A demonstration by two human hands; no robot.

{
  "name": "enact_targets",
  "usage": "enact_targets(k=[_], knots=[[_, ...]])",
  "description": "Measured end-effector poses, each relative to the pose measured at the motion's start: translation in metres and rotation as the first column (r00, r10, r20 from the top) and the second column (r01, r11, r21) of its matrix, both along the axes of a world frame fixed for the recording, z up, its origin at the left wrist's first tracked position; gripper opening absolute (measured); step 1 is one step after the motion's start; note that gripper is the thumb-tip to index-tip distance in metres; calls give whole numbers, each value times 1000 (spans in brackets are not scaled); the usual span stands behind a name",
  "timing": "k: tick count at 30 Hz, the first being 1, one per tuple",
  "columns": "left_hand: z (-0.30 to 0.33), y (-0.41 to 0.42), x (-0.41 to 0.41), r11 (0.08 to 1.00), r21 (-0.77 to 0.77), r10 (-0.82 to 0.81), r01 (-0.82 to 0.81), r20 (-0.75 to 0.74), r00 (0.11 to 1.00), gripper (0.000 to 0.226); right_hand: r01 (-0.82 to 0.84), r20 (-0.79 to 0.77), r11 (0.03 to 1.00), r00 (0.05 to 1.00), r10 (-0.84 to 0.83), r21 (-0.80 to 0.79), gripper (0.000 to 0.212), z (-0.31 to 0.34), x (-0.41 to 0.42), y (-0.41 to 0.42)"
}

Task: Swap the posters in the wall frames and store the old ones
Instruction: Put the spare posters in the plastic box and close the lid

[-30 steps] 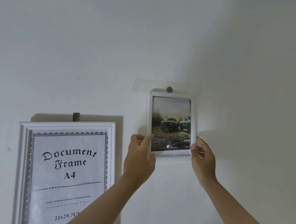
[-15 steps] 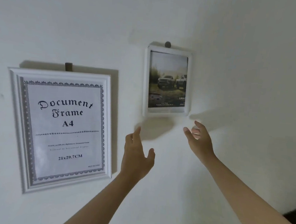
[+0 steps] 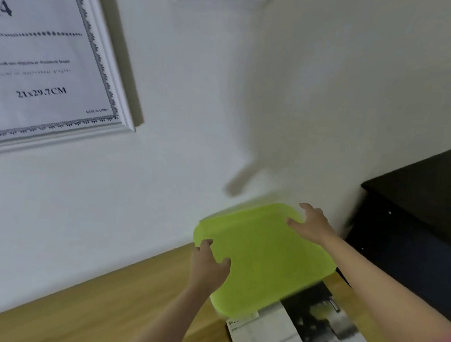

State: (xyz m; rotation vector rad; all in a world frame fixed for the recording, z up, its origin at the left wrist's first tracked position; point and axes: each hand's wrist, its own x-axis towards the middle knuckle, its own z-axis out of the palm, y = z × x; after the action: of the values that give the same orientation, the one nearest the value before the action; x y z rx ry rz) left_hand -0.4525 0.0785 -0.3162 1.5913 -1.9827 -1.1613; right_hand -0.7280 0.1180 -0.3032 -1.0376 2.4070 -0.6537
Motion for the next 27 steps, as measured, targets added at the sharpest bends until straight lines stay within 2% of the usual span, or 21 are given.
enact_targets(k=[3,8,12,19,27], knots=[[-28,17,4,993,118,-9,-3,101,995,67,57,-19,992,998,-55,109,81,-40,-13,21],[-43,19,2,988,151,3,-23,130,991,69,169,-92,972,984,-156,165,71,-71,-17,37],[-42,14,-3,986,156,42,-64,145,989,66,223,-74,970,974,-216,98,69,-81,-15,36],[-45,14,-4,979,136,143,-152,76,987,59,326,-134,945,938,-321,17,65,-88,-9,32],[-42,17,7,987,94,133,-133,4,991,62,357,-182,932,914,-363,-65,63,-64,-1,32]])
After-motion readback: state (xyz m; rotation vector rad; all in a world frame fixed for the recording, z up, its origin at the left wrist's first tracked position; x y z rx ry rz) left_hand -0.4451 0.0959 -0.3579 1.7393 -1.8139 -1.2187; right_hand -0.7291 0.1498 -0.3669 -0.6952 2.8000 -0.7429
